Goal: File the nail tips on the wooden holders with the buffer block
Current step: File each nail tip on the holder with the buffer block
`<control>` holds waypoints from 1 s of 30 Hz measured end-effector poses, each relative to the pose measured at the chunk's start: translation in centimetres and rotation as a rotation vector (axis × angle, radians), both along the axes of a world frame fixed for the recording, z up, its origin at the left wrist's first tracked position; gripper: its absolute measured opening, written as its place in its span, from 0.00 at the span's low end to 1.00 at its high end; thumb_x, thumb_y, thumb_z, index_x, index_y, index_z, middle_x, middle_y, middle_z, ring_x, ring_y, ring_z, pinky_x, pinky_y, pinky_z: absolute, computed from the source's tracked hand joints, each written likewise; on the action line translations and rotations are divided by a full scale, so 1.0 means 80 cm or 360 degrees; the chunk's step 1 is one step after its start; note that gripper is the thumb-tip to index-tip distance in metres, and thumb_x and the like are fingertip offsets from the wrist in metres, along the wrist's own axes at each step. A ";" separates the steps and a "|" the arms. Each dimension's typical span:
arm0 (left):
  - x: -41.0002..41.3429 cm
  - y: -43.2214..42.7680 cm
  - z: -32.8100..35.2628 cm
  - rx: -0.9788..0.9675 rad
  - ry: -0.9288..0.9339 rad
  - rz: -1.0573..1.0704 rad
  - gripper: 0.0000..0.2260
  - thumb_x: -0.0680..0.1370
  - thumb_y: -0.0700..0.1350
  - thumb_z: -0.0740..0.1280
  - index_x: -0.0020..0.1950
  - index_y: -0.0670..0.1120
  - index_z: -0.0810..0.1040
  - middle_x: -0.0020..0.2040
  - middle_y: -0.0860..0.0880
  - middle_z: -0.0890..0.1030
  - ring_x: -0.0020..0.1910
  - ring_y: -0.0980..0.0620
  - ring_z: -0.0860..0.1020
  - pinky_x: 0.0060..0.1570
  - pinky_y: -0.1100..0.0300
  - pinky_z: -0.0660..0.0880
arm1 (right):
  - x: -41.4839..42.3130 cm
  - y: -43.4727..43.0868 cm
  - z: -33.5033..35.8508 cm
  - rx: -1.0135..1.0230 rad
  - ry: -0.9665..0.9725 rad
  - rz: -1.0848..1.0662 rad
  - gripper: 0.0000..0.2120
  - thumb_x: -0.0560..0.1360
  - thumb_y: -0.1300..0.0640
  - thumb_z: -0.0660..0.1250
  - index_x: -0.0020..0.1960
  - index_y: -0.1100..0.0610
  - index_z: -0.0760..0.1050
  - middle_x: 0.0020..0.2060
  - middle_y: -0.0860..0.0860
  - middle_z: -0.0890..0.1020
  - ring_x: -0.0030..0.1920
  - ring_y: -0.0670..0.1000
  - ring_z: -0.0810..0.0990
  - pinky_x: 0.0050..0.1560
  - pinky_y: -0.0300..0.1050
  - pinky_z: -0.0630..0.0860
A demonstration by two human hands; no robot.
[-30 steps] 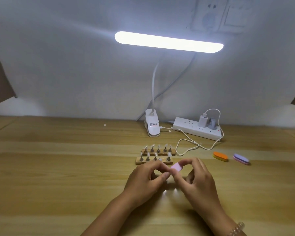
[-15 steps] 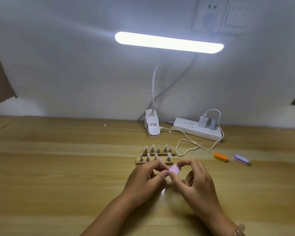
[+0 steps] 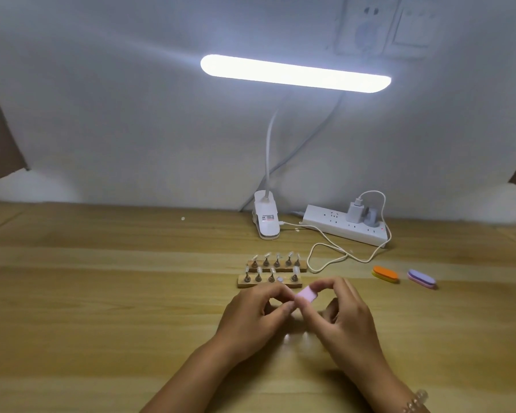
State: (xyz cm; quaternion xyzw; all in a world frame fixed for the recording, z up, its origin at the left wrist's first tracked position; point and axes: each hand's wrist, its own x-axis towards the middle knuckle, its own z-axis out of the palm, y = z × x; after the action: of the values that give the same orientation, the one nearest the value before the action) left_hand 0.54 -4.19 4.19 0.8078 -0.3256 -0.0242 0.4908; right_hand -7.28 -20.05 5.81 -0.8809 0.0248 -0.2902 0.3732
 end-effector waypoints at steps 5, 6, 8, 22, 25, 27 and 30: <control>-0.001 0.001 -0.001 -0.0048 0.0077 -0.0041 0.04 0.76 0.50 0.69 0.48 0.58 0.81 0.47 0.60 0.82 0.33 0.63 0.76 0.36 0.64 0.70 | -0.007 0.008 -0.002 -0.0171 -0.0007 0.0115 0.13 0.70 0.41 0.70 0.48 0.45 0.72 0.45 0.40 0.76 0.29 0.46 0.75 0.32 0.41 0.73; -0.001 0.000 -0.001 -0.0051 0.0077 -0.0030 0.03 0.76 0.51 0.68 0.48 0.59 0.81 0.46 0.60 0.82 0.33 0.62 0.76 0.36 0.63 0.70 | -0.006 0.006 -0.001 -0.0130 0.0006 0.0096 0.13 0.70 0.41 0.71 0.48 0.46 0.72 0.45 0.40 0.76 0.29 0.47 0.75 0.33 0.41 0.73; -0.001 0.000 0.000 -0.0049 0.0057 0.0000 0.05 0.75 0.55 0.67 0.48 0.58 0.81 0.46 0.60 0.82 0.31 0.61 0.76 0.35 0.61 0.72 | 0.000 -0.002 0.000 -0.0015 0.0026 -0.0041 0.11 0.70 0.45 0.73 0.47 0.46 0.73 0.45 0.41 0.77 0.30 0.48 0.76 0.35 0.44 0.74; -0.001 -0.001 0.002 -0.0113 0.0070 0.0037 0.07 0.76 0.53 0.65 0.48 0.55 0.82 0.44 0.59 0.83 0.29 0.59 0.71 0.35 0.61 0.68 | -0.005 0.004 0.005 -0.0032 -0.0053 0.0044 0.12 0.68 0.44 0.72 0.46 0.46 0.73 0.44 0.42 0.78 0.27 0.47 0.75 0.31 0.42 0.72; -0.001 0.000 0.001 -0.0100 0.0072 0.0032 0.06 0.76 0.52 0.66 0.48 0.55 0.82 0.44 0.59 0.83 0.29 0.60 0.71 0.35 0.61 0.69 | -0.005 0.004 0.003 -0.0068 -0.0055 0.0080 0.12 0.69 0.44 0.73 0.46 0.46 0.72 0.44 0.42 0.78 0.27 0.47 0.75 0.31 0.40 0.72; -0.001 0.000 0.001 -0.0100 0.0080 0.0028 0.05 0.77 0.50 0.66 0.48 0.55 0.82 0.44 0.59 0.83 0.29 0.60 0.71 0.34 0.61 0.69 | -0.008 0.007 0.002 -0.0091 -0.0038 0.0155 0.13 0.68 0.41 0.70 0.46 0.46 0.72 0.44 0.42 0.78 0.26 0.47 0.74 0.30 0.38 0.72; -0.001 -0.001 0.002 -0.0112 0.0092 0.0052 0.07 0.75 0.53 0.65 0.47 0.55 0.82 0.43 0.59 0.83 0.29 0.59 0.72 0.34 0.58 0.71 | -0.005 0.002 0.002 -0.0015 -0.0043 0.0039 0.12 0.68 0.45 0.73 0.45 0.46 0.73 0.44 0.42 0.78 0.27 0.47 0.74 0.31 0.42 0.72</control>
State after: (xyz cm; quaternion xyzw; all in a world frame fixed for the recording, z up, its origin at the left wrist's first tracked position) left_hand 0.46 -4.25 4.37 0.7943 -0.2986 -0.0280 0.5283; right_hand -7.69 -19.87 5.99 -0.8789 0.0074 -0.2976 0.3728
